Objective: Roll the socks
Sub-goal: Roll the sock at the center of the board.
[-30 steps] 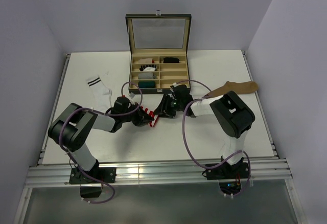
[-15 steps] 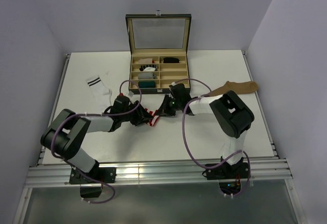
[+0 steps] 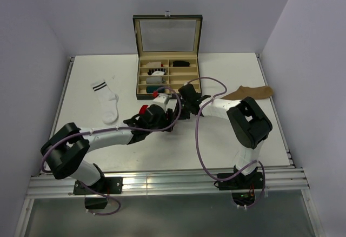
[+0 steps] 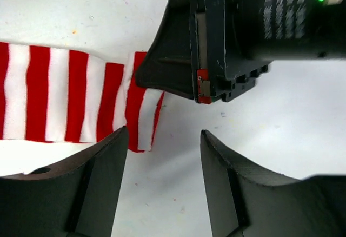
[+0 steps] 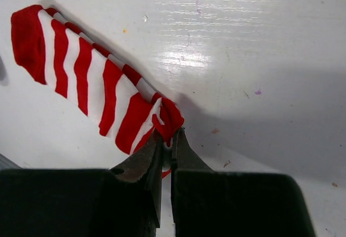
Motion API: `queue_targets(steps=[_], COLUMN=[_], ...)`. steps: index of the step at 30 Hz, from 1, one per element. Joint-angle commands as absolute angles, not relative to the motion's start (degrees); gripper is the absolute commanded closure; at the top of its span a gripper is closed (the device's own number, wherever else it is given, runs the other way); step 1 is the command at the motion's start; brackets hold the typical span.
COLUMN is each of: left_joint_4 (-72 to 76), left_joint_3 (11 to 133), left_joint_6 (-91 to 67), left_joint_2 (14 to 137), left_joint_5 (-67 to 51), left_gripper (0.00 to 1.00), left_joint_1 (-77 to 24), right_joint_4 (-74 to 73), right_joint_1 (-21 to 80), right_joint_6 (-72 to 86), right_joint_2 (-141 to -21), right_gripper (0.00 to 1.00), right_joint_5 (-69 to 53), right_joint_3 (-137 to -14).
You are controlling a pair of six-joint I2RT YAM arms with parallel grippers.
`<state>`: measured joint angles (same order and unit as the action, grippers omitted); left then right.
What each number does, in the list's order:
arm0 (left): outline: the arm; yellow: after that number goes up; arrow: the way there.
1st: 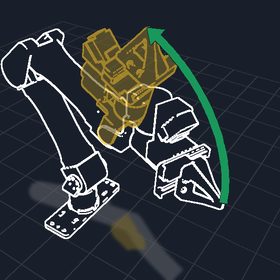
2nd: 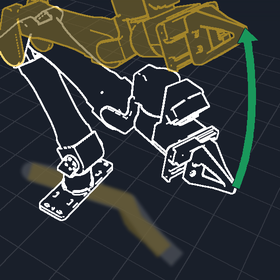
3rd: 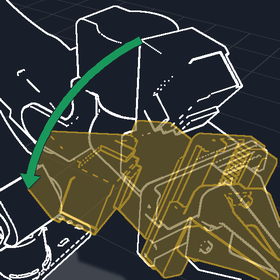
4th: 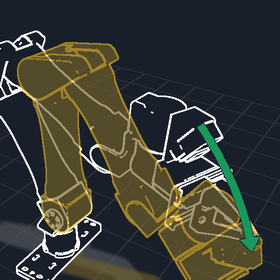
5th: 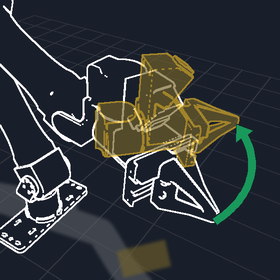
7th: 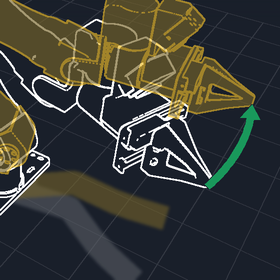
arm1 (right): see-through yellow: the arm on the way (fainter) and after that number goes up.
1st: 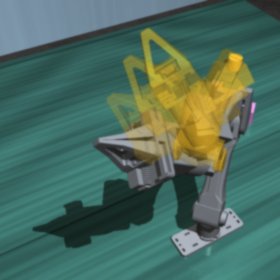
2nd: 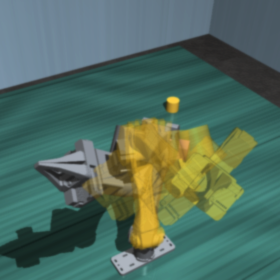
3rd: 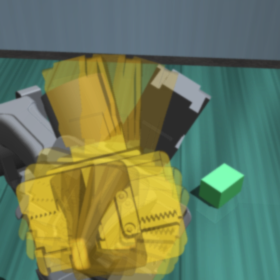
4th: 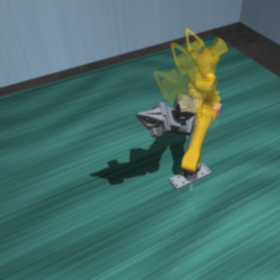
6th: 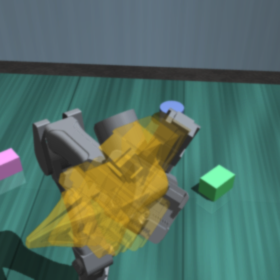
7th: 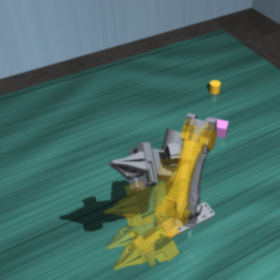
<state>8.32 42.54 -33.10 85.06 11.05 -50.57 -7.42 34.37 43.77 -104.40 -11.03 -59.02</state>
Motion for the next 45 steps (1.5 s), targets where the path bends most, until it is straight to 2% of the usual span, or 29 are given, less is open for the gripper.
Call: queue_targets(steps=[1, 15, 28, 31, 34, 35, 38, 41, 43, 44, 45], left_joint_4=[8.53, 10.1, 9.59, 8.09, 6.68, 6.16, 5.1, 5.01, 5.19, 5.1, 4.84], left_joint_3=[45.52, 49.31, 50.97, 52.03, 52.65, 52.82, 53.35, 52.74, 51.6, 51.33, 50.89], left_joint_6=[-24.35, -16.79, -14.94, -15.38, -15.56, -15.56, -15.82, -16.26, -16.61, -17.57, -18.01], left_joint_2=[89.19, 95.8, 100.98, 102.83, 103.97, 104.24, 104.94, 103.98, 101.87, 101.0, 99.16], left_joint_5=[20.03, 34.89, 34.89, 35.51, 35.86, 35.86, 35.16, 33.93, 32.27, 29.91, 28.32], left_gripper=[0.4, 0.44, 0.49, 0.55, 0.68, 0.81, 0.99, 0.99, 0.99, 0.99, 0.99], left_joint_1=[-53.17, -61.25, -62.49, -62.49, -62.49, -62.49, -62.14, -61.44, -60.82, -59.78, -59.24], right_joint_4=[-14.94, -14.94, -14.15, -13.89, -13.54, -13.36, -12.57, -10.29, -7.39, -6.25, -5.02], right_joint_1=[34.8, 34.8, 34.72, 34.72, 34.72, 34.63, 34.54, 34.19, 33.75, 33.14, 32.87], right_joint_6=[42.01, 41.75, 42.01, 42.1, 42.1, 42.1, 42.19, 43.32, 43.94, 44.55, 44.82], right_joint_2=[-103.36, -105.03, -105.56, -105.82, -105.38, -105.21, -104.68, -103.19, -101.87, -100.56, -99.76], right_gripper=[1.0, 1.0, 1.0, 1.0, 1.0, 1.0, 1.0, 0.97, 0.88, 0.78, 0.73], right_joint_5=[-5.1, -7.73, -9.14, -9.93, -10.02, -10.11, -10.99, -11.69, -12.48, -13.44, -13.62], right_joint_3=[-60.29, -60.91, -60.91, -60.82, -60.56, -60.47, -59.94, -58.37, -56.35, -55.55, -54.15])
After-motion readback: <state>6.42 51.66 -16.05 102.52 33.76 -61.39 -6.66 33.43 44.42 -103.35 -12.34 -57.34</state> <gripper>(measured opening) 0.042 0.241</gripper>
